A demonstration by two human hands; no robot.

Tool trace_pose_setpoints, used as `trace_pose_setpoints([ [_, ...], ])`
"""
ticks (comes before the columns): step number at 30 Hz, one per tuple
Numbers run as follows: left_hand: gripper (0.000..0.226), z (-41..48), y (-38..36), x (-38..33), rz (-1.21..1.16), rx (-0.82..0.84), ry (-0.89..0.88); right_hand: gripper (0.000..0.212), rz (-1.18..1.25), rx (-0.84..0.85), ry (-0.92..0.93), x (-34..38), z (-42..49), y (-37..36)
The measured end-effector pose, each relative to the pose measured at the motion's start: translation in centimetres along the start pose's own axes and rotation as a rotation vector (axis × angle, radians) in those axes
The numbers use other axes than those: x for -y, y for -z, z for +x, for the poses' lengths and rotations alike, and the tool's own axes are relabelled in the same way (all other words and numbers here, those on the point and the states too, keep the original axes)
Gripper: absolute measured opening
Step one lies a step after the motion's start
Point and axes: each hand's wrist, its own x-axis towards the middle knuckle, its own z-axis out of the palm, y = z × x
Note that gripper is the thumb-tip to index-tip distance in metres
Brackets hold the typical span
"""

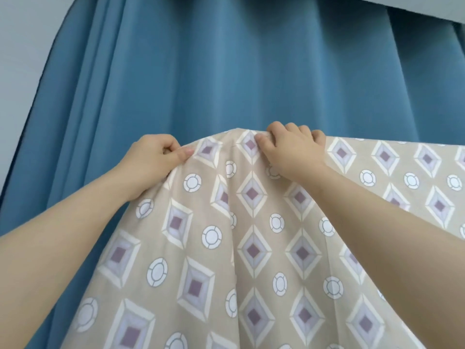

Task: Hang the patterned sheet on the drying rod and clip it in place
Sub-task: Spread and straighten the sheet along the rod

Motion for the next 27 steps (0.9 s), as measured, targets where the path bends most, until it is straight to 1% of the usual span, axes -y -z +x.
trace_pose_setpoints([
  [2,0.026,-0.6,0.0,0.8,-0.102,0.134,0.073,0.043,0.000,0.002,-0.032,0.0,-0.4,-0.3],
  [5,0.019,-1.8,0.2,2.0,-0.153,0.129,0.100,0.046,0.066,-0.033,-0.045,0.3,-1.7,-0.8],
  [8,0.020,-3.1,-0.1,2.8,-0.232,0.228,0.180,0.043,0.197,-0.029,-0.001,1.9,-3.8,-0.8],
  [9,0.021,-3.5,-0.3,3.1,-0.256,0.200,0.190,0.042,0.249,-0.006,0.018,2.6,-4.7,-0.9],
  [11,0.021,-4.2,-0.5,3.4,-0.292,0.085,0.179,0.042,0.355,0.050,0.049,3.8,-6.7,-1.1],
  [12,0.019,-4.7,-0.6,3.6,-0.305,0.065,0.178,0.042,0.397,0.075,0.061,4.3,-7.8,-1.3],
  [15,0.018,-7.0,-1.0,4.3,-0.324,0.125,0.198,0.043,0.452,0.142,0.090,5.2,-11.3,-2.2],
  [19,0.014,-10.0,-1.0,5.2,-0.385,0.110,0.282,0.047,0.452,0.235,0.084,5.3,-15.3,-3.9],
  [22,0.006,-12.4,-1.1,5.3,-0.450,0.130,0.350,0.049,0.516,0.306,0.045,5.2,-17.6,-4.9],
  [24,0.004,-14.1,-1.1,5.3,-0.483,0.125,0.384,0.049,0.571,0.338,0.032,5.0,-18.8,-5.3],
  [27,0.008,-16.2,-0.9,5.8,-0.418,0.112,0.430,0.049,0.659,0.399,0.004,4.4,-21.1,-5.7],
])
